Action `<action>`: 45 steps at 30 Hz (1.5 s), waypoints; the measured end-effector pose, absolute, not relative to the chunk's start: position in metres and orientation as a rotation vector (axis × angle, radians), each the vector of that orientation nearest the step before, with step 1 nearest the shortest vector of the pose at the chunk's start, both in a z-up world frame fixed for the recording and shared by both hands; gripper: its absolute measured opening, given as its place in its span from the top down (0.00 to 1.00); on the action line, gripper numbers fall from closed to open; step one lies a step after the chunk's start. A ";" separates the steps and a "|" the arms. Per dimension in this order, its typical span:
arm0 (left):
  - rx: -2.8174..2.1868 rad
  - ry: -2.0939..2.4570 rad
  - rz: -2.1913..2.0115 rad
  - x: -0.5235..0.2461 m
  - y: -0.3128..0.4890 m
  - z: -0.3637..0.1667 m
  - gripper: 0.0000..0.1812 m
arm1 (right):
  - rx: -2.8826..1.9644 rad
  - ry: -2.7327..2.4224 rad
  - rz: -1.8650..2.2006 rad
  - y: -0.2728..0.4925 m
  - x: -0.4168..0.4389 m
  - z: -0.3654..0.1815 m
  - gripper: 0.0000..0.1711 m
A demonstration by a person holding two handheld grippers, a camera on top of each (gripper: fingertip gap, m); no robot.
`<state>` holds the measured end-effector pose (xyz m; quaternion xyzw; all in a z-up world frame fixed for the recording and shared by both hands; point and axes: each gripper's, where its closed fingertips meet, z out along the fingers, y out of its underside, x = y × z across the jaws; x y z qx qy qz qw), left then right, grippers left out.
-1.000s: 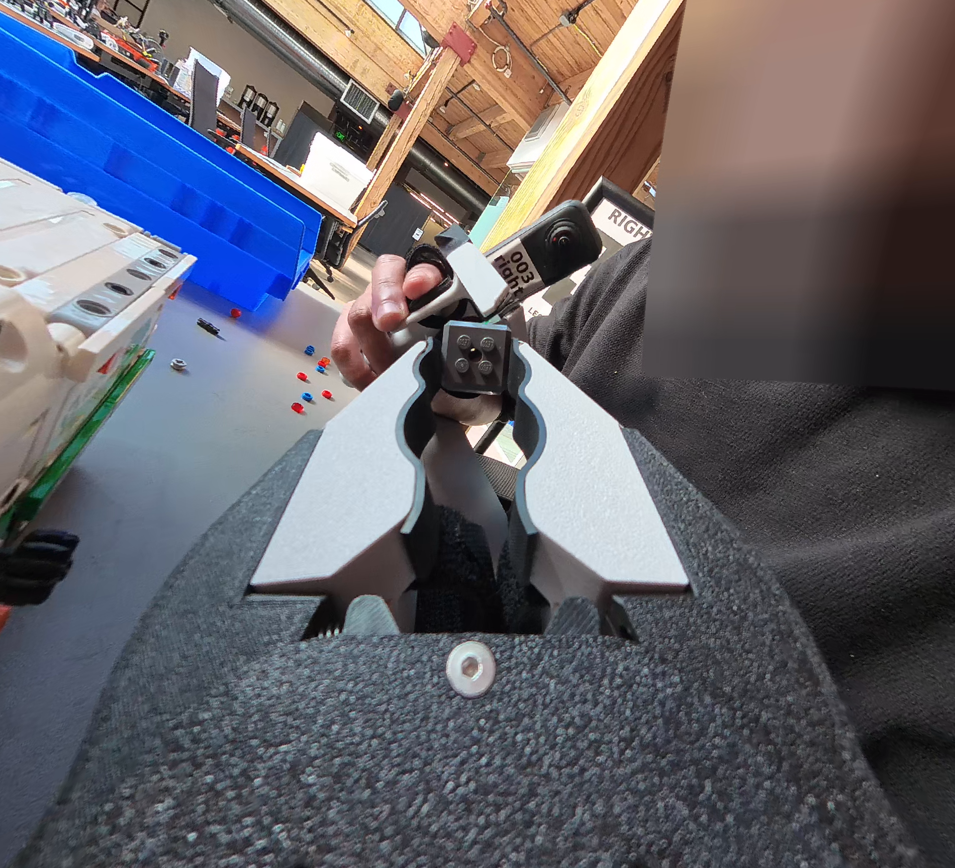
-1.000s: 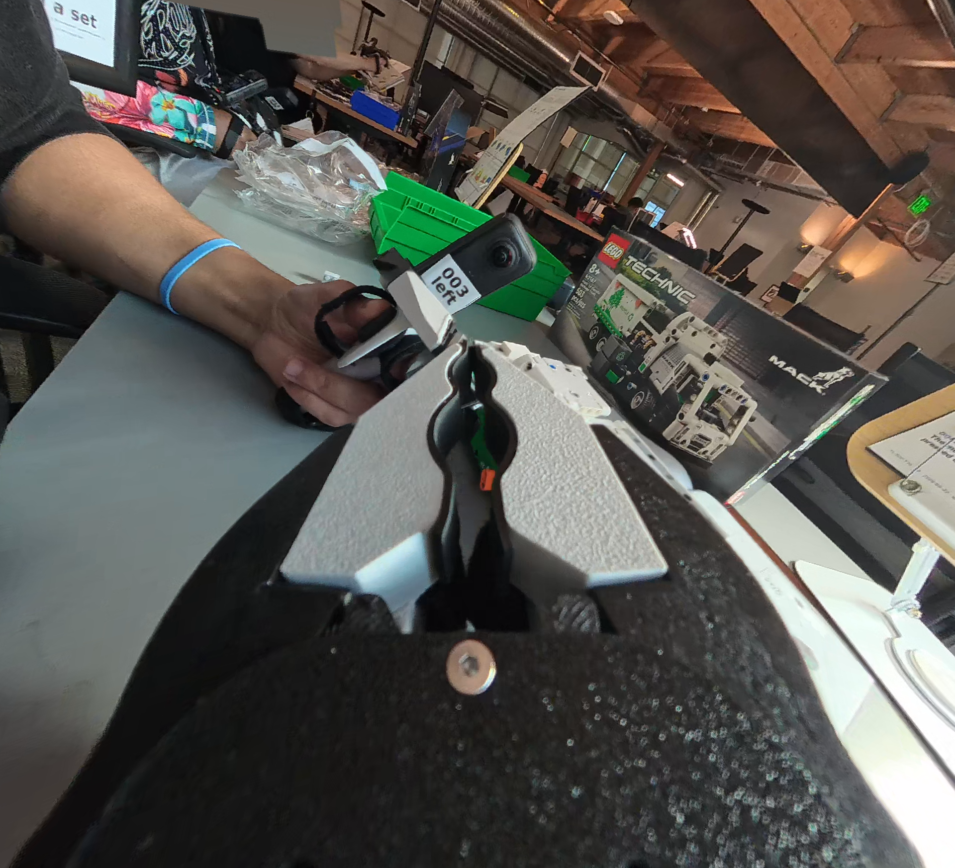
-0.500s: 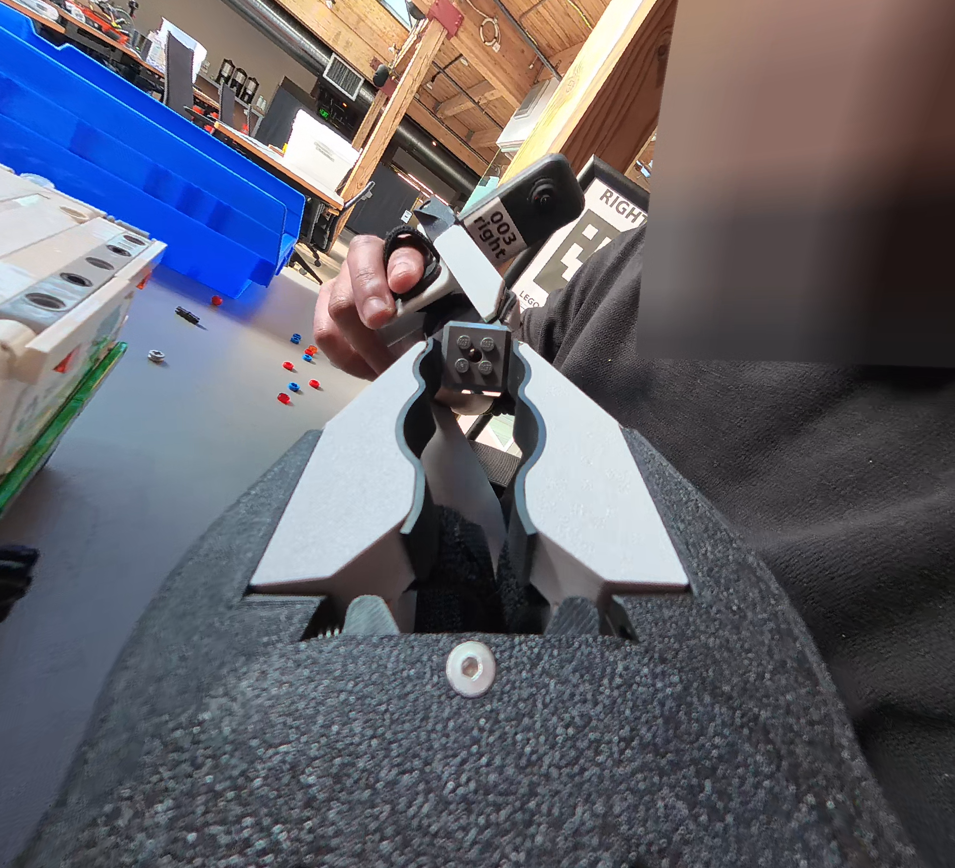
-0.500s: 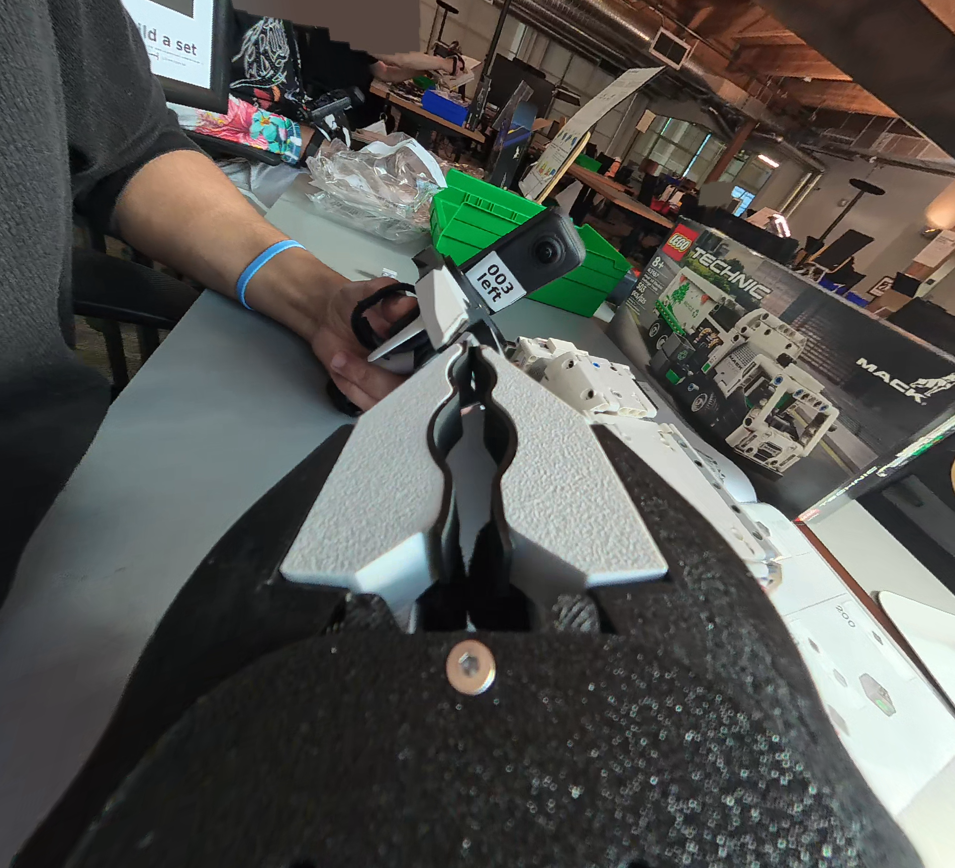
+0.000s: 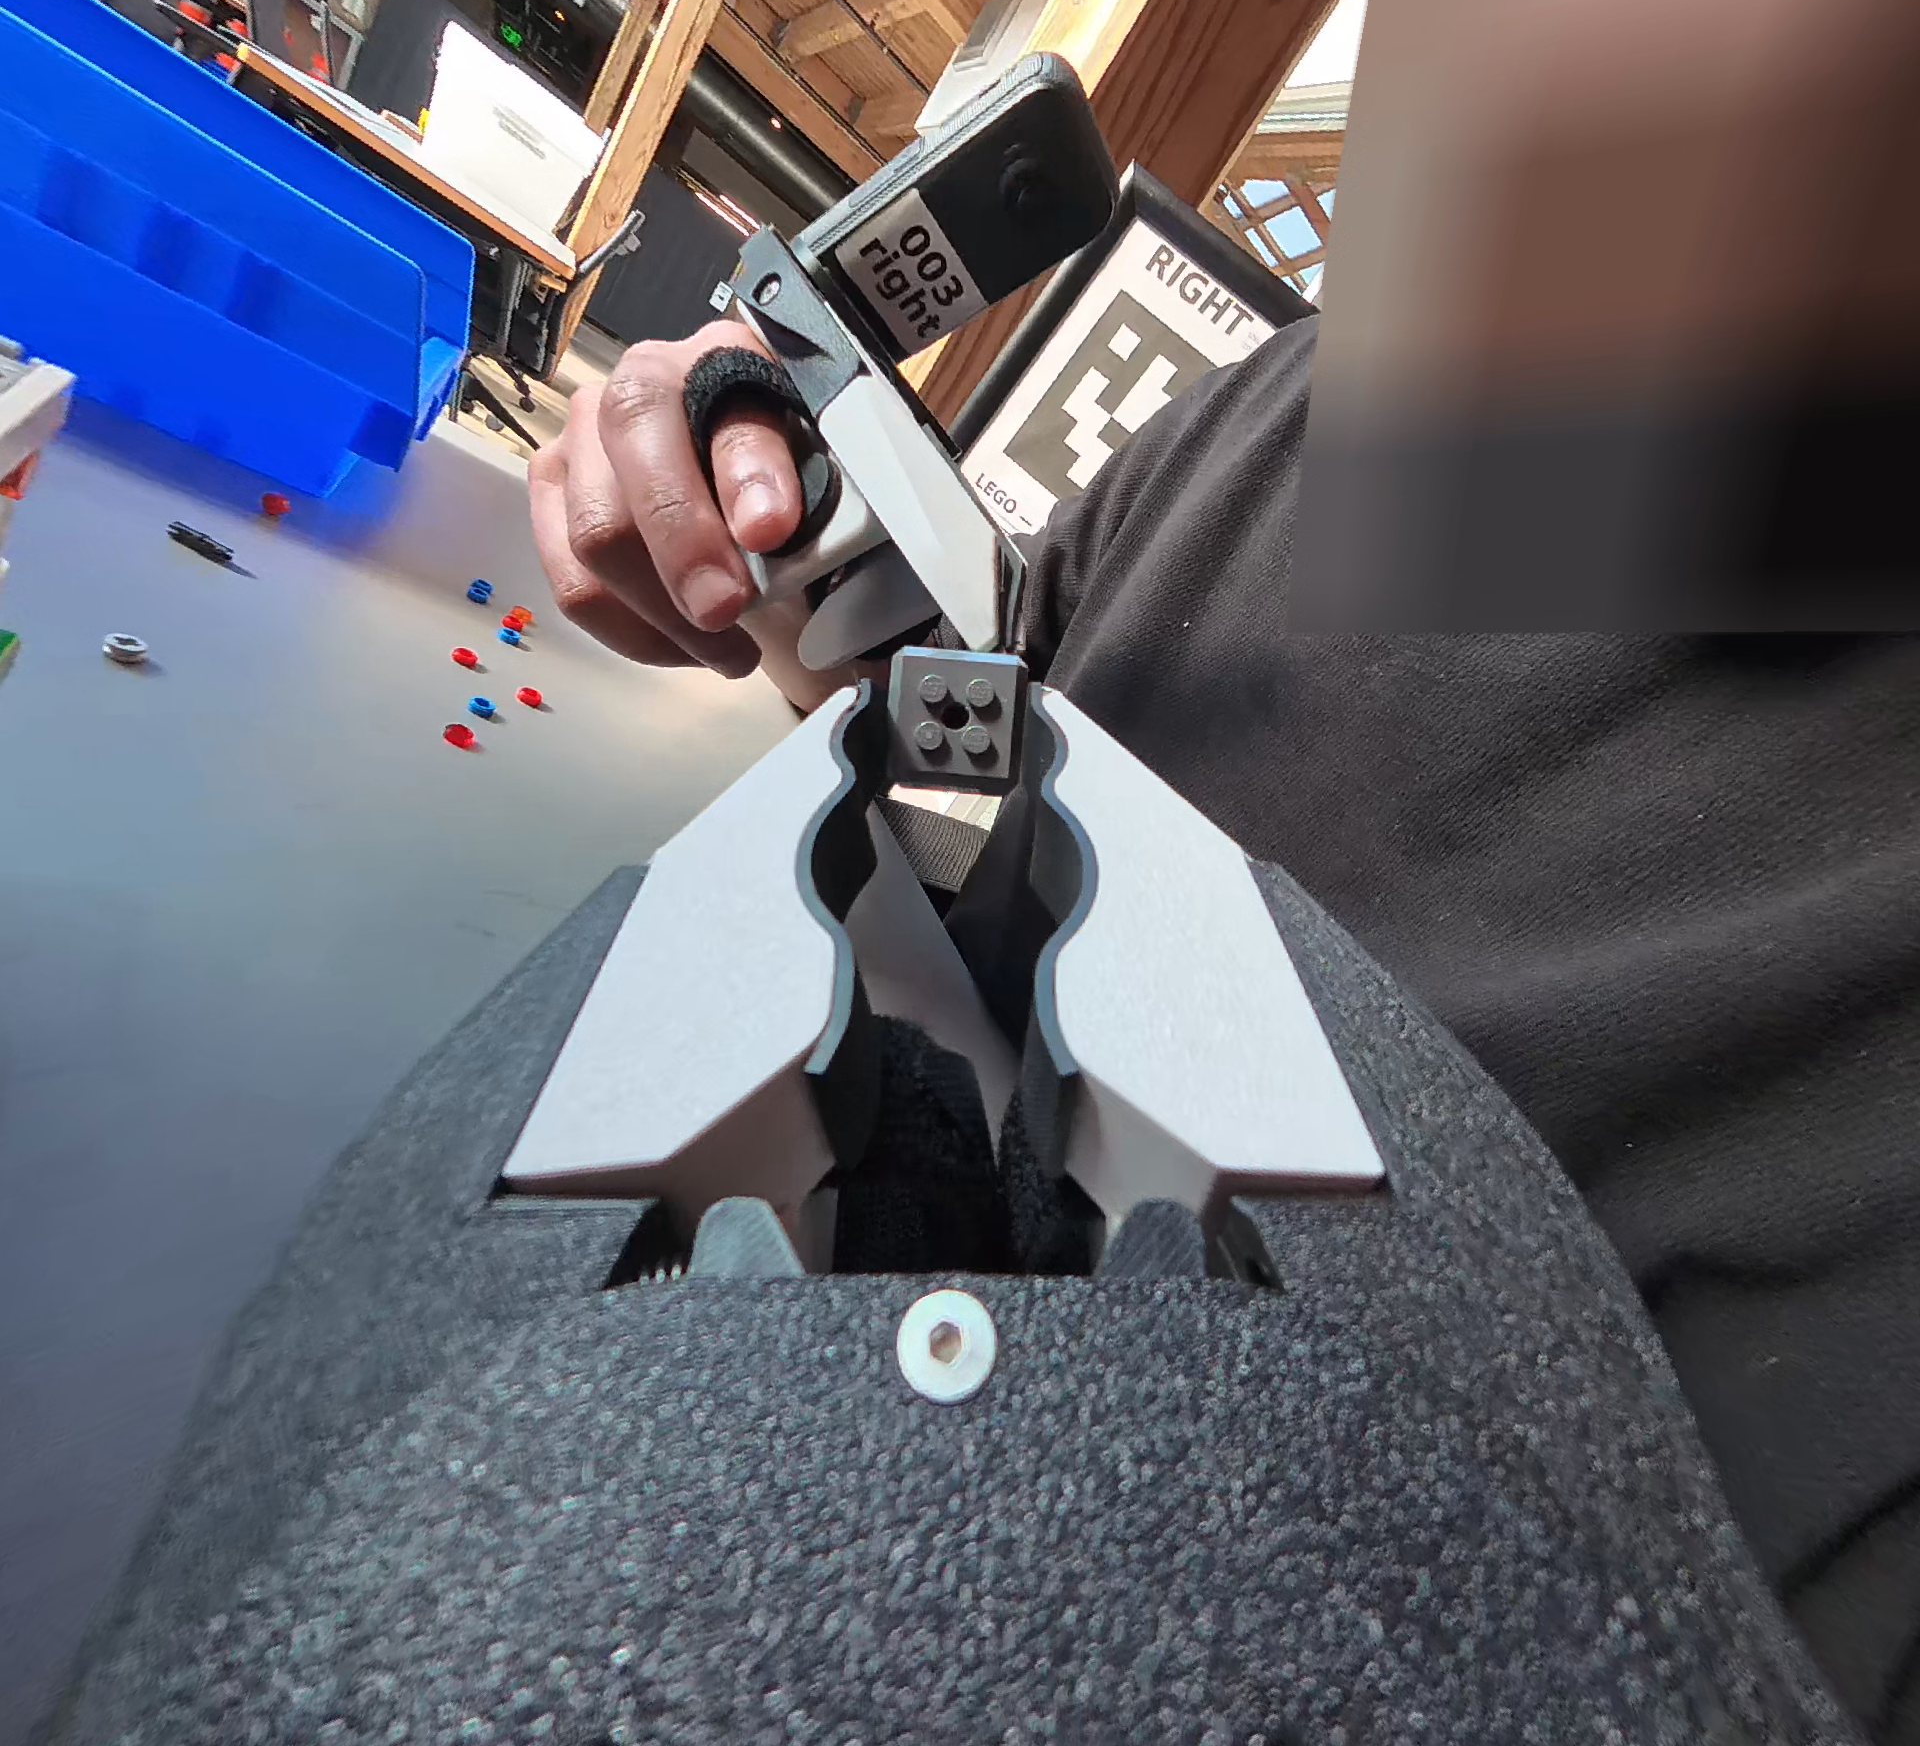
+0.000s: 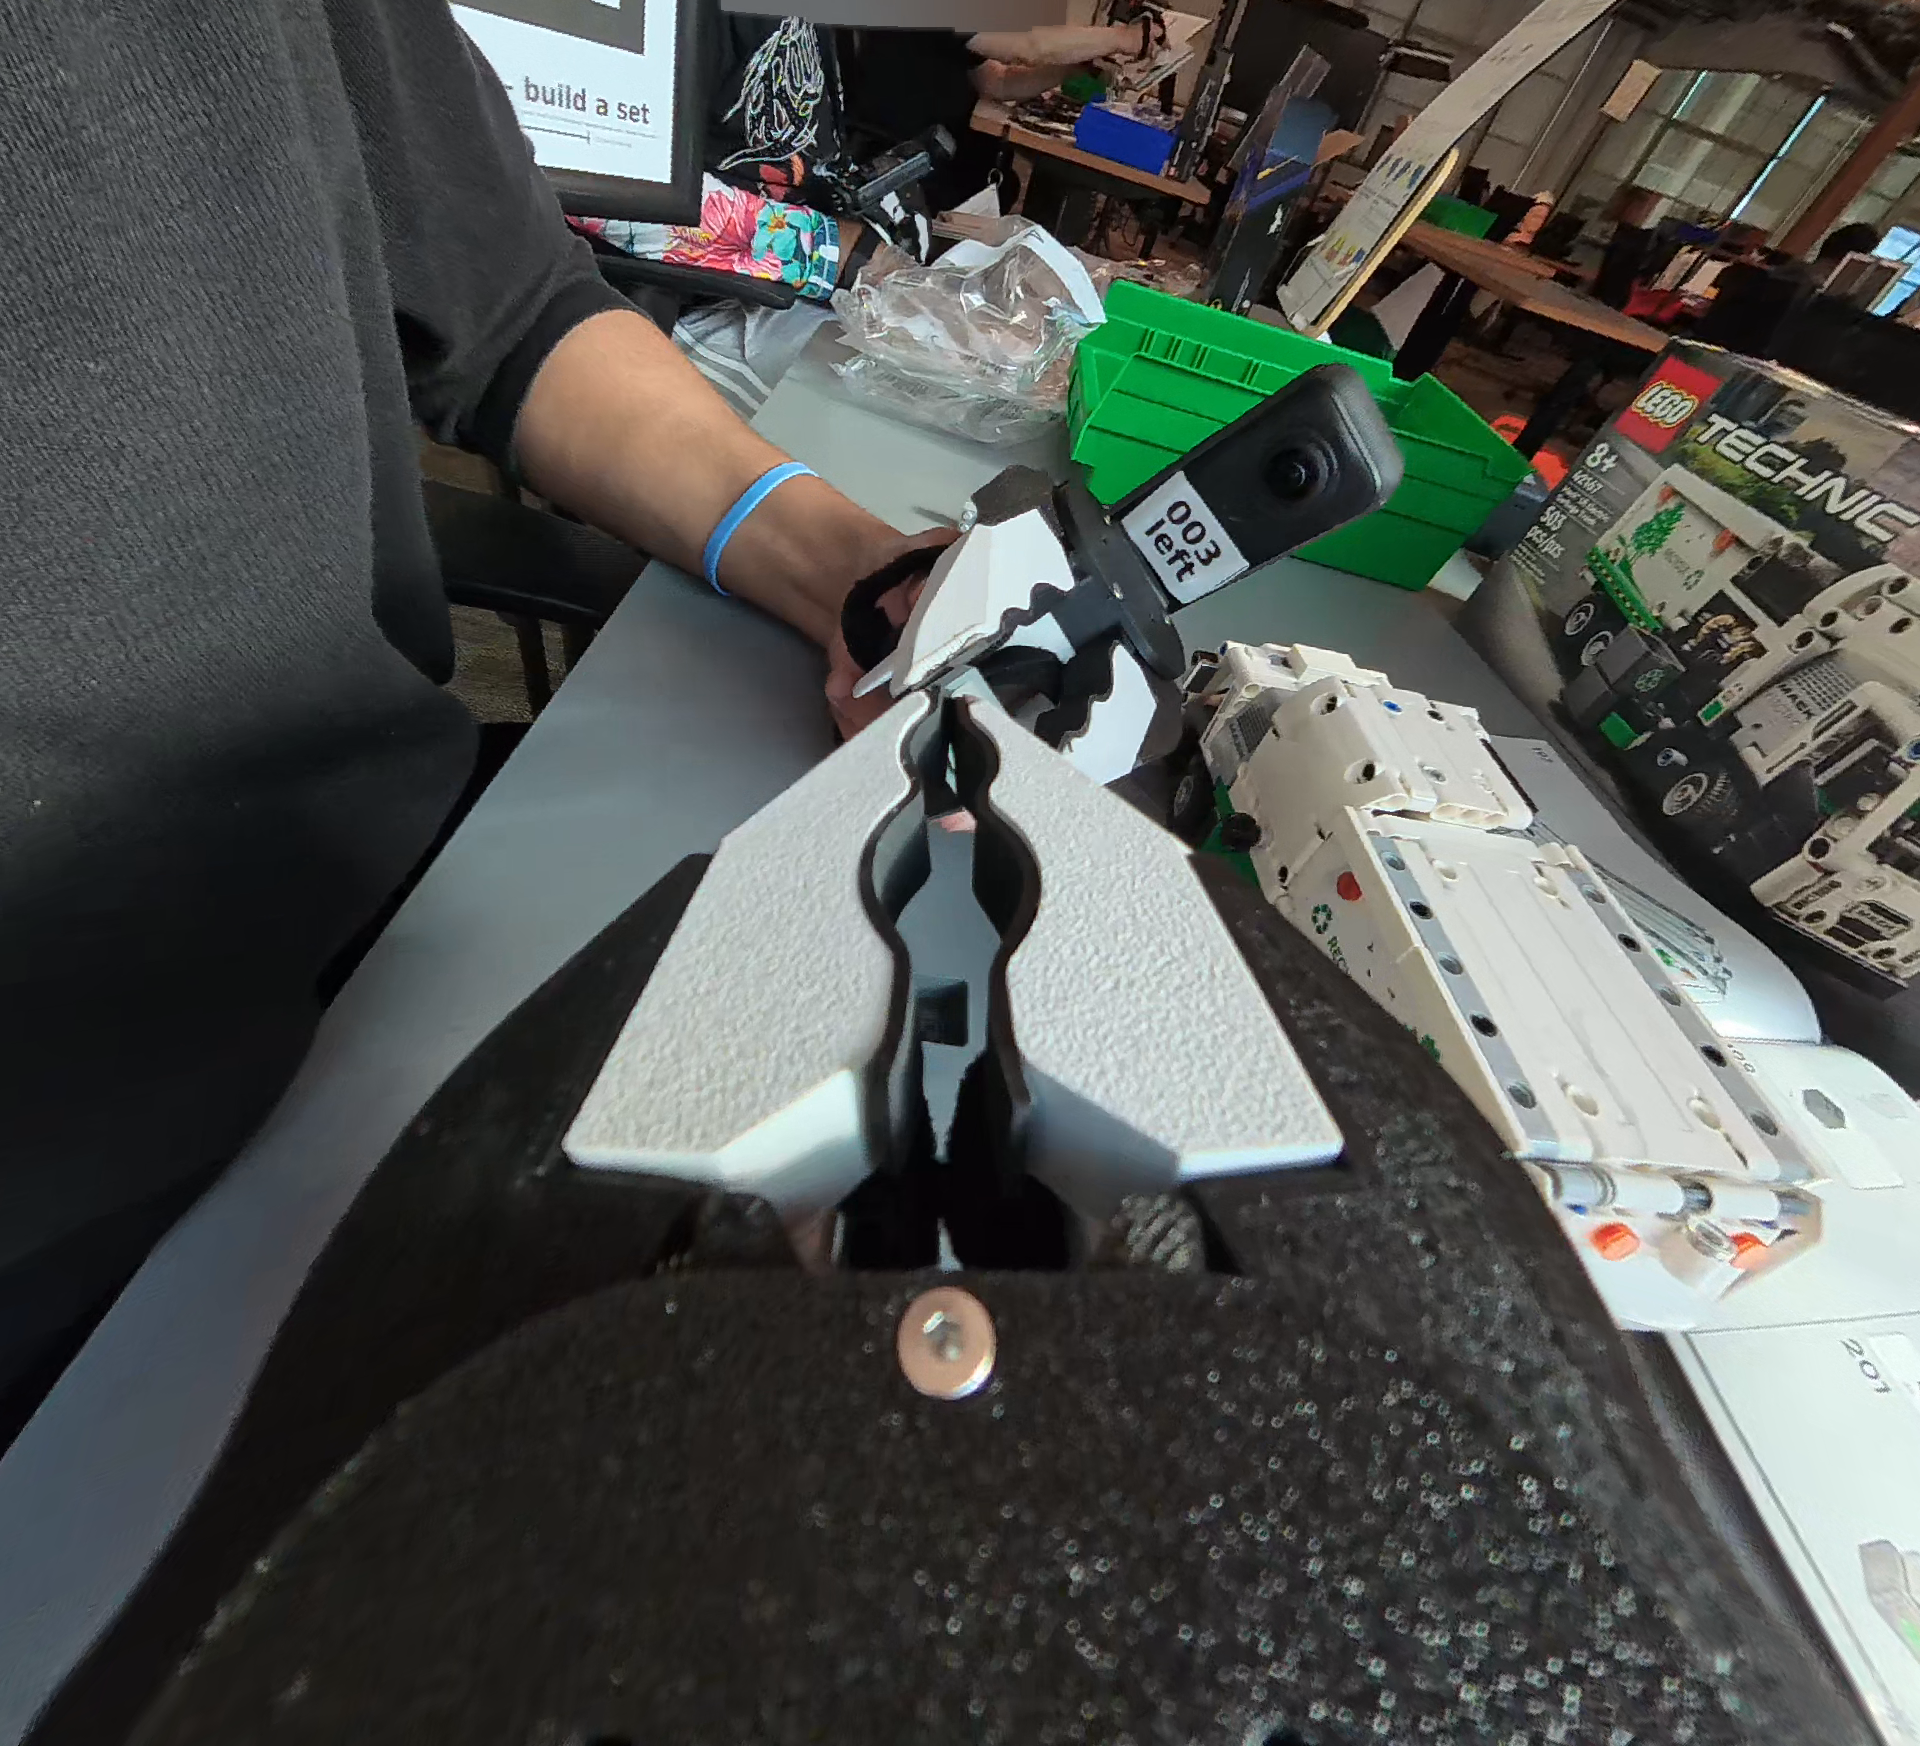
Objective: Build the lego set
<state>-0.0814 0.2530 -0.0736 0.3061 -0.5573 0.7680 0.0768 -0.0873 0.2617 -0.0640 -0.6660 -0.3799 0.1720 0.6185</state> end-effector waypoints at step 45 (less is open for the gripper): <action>0.751 -1.773 2.154 -0.102 0.224 -0.080 0.87 | -1.671 -0.905 0.659 0.239 -0.109 -0.079 0.75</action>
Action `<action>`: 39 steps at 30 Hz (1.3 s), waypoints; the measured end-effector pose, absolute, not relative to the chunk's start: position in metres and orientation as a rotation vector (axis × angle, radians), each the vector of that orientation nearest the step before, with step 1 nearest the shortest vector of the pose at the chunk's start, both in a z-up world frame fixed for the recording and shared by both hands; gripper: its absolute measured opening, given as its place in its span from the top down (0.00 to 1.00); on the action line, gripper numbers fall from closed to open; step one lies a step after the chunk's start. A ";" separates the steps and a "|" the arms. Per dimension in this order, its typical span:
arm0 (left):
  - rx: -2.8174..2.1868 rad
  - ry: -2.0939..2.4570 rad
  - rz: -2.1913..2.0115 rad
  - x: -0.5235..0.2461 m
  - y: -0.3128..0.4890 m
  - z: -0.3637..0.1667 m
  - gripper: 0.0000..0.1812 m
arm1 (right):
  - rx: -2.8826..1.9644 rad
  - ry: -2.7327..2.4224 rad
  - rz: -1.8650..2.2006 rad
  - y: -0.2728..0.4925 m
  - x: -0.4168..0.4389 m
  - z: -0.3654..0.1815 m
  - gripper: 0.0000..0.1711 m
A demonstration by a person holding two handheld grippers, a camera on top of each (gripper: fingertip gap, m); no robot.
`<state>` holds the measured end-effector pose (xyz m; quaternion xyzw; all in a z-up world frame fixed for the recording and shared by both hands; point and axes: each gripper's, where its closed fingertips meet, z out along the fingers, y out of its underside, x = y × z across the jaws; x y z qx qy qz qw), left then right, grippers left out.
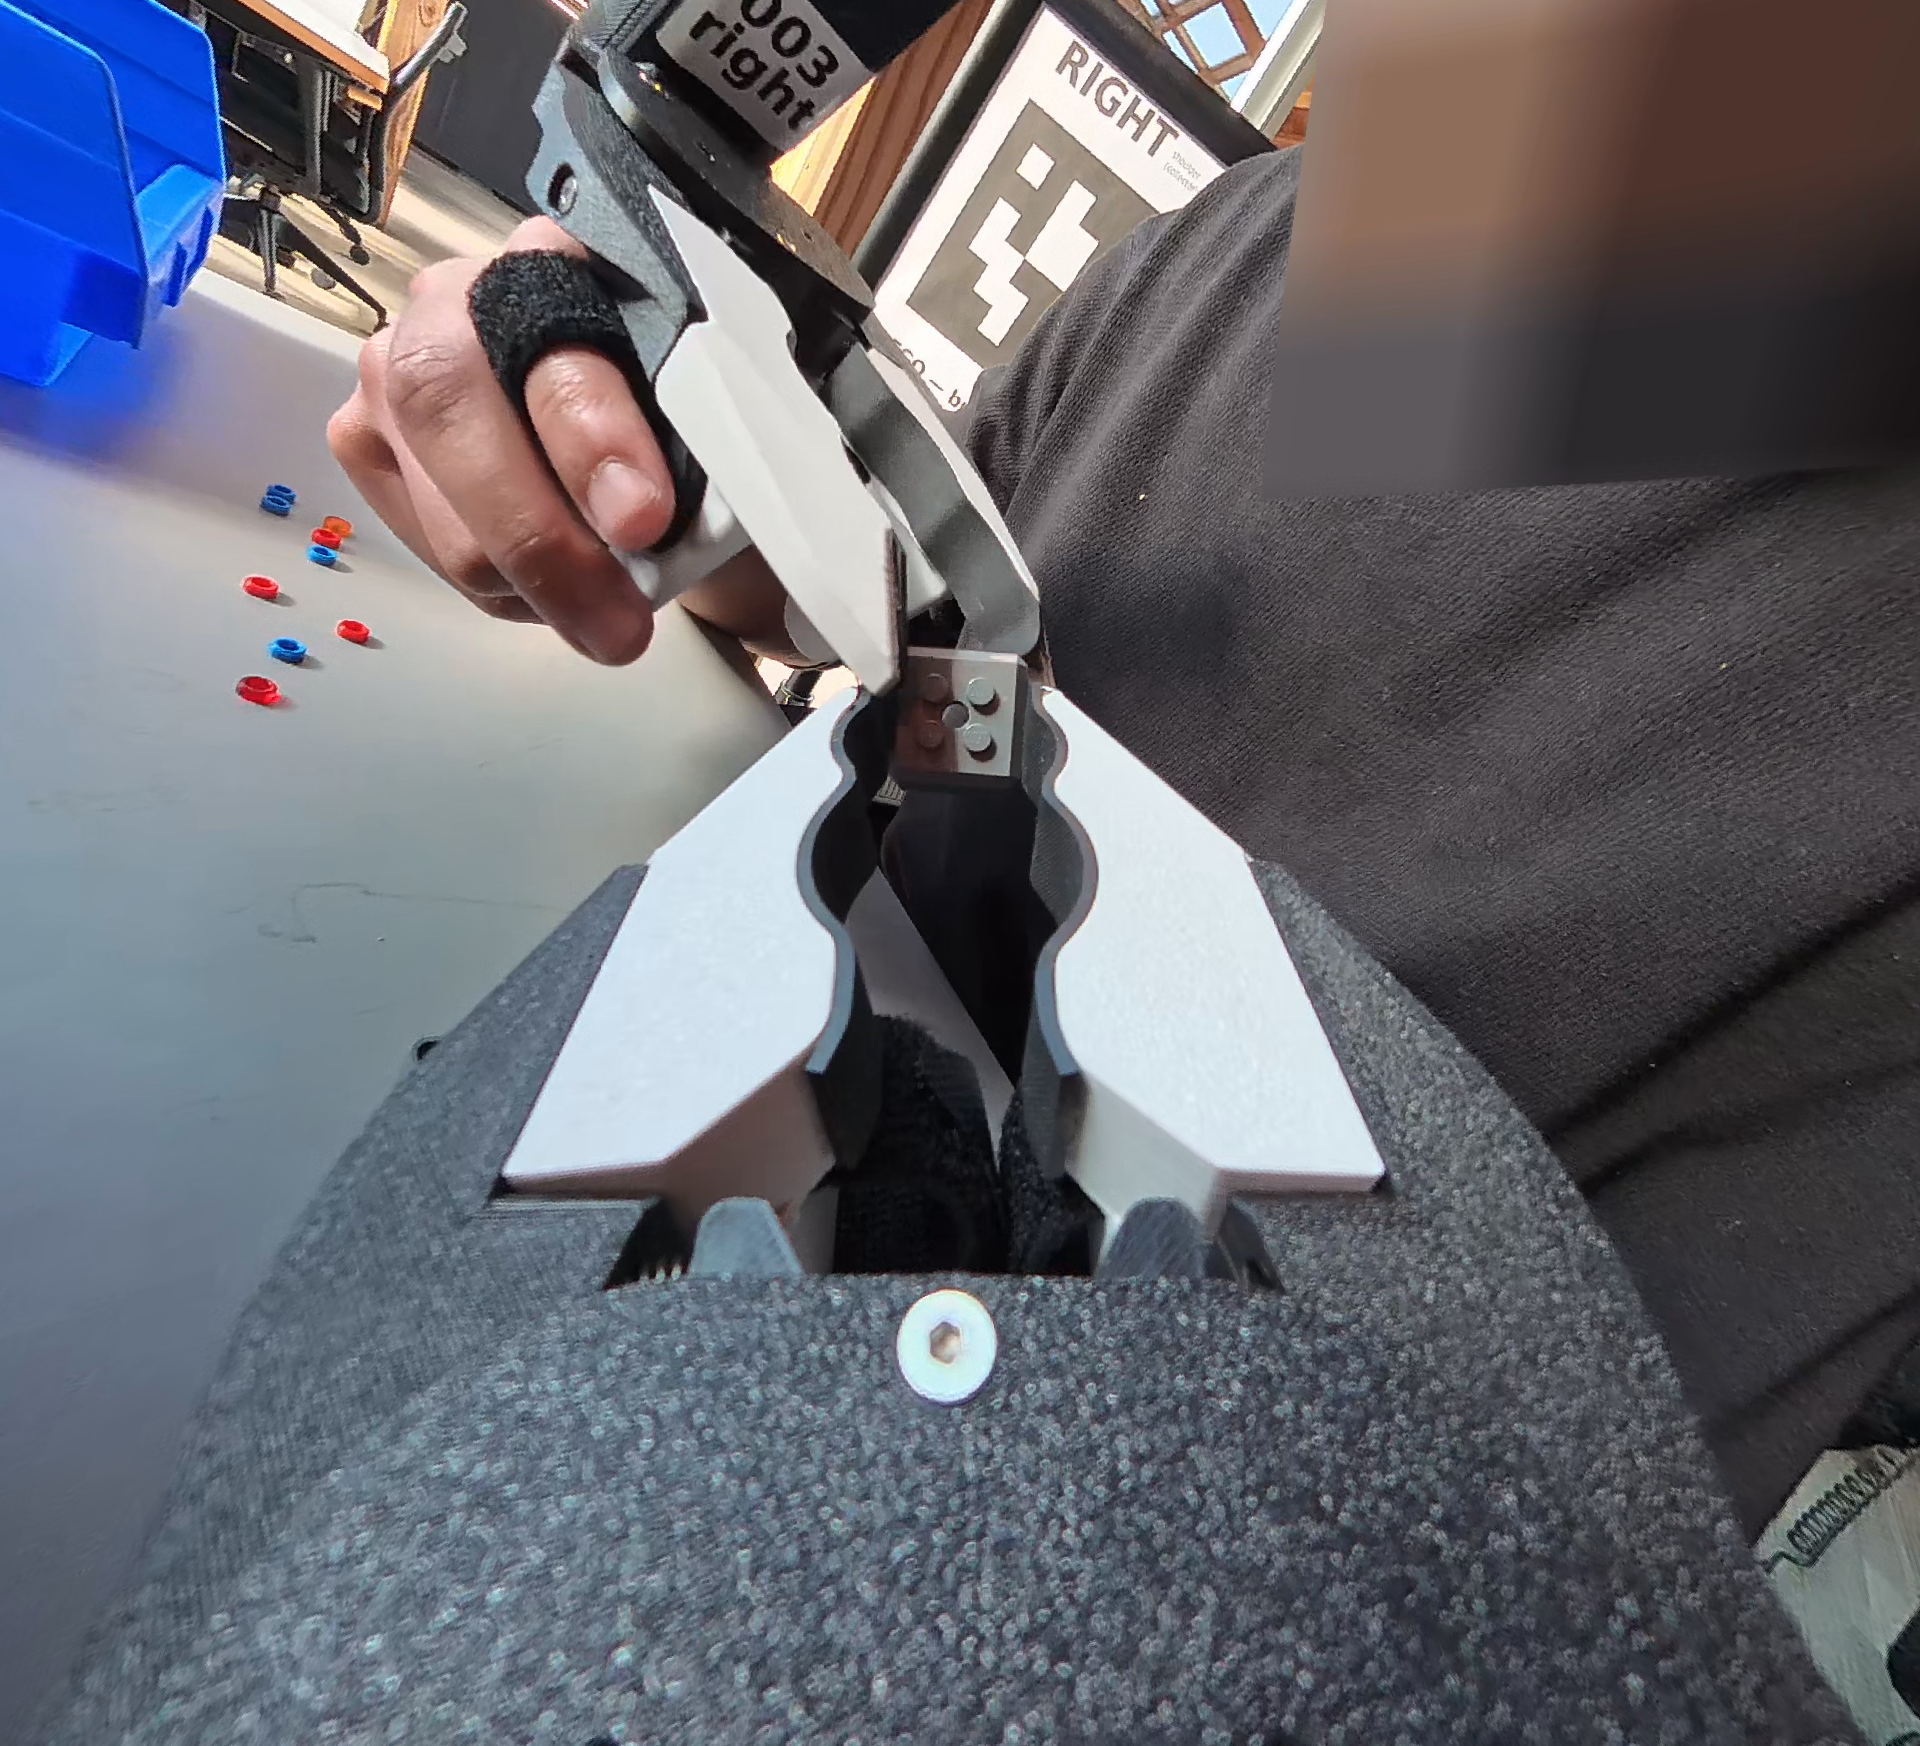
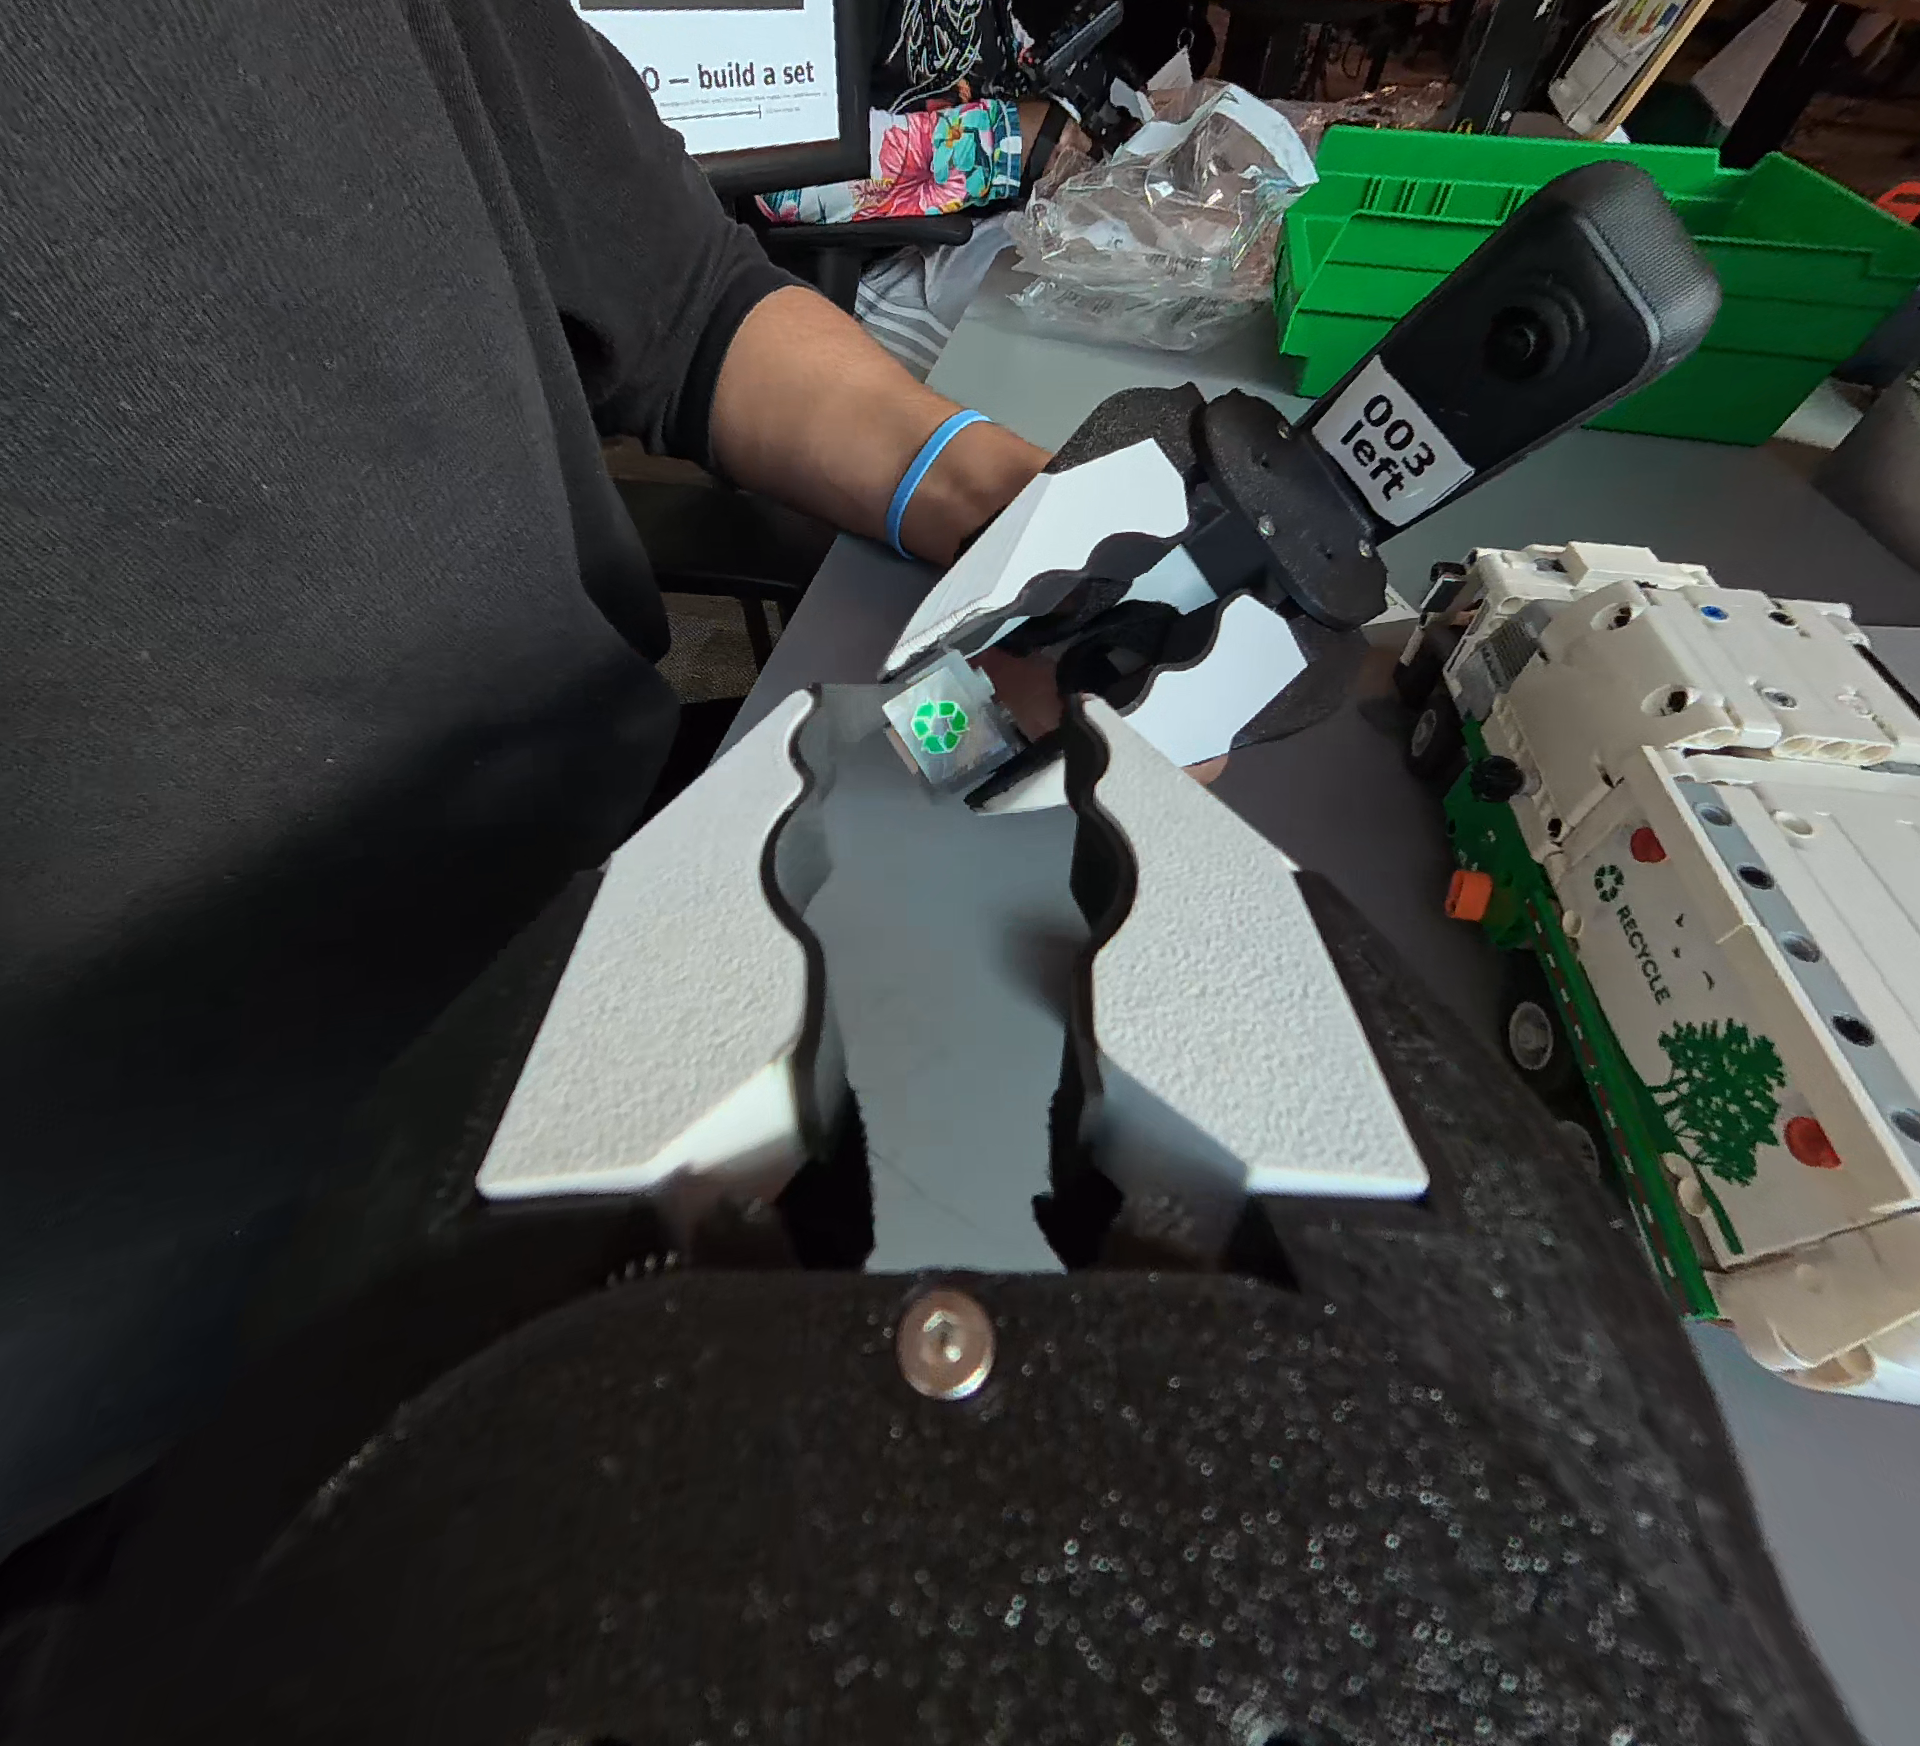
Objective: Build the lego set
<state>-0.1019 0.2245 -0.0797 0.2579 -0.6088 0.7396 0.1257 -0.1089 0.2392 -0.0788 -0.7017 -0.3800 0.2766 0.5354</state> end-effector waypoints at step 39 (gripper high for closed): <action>0.339 -2.874 1.782 -0.137 0.174 -0.100 0.87 | -1.920 -0.947 1.079 0.216 -0.130 -0.117 0.39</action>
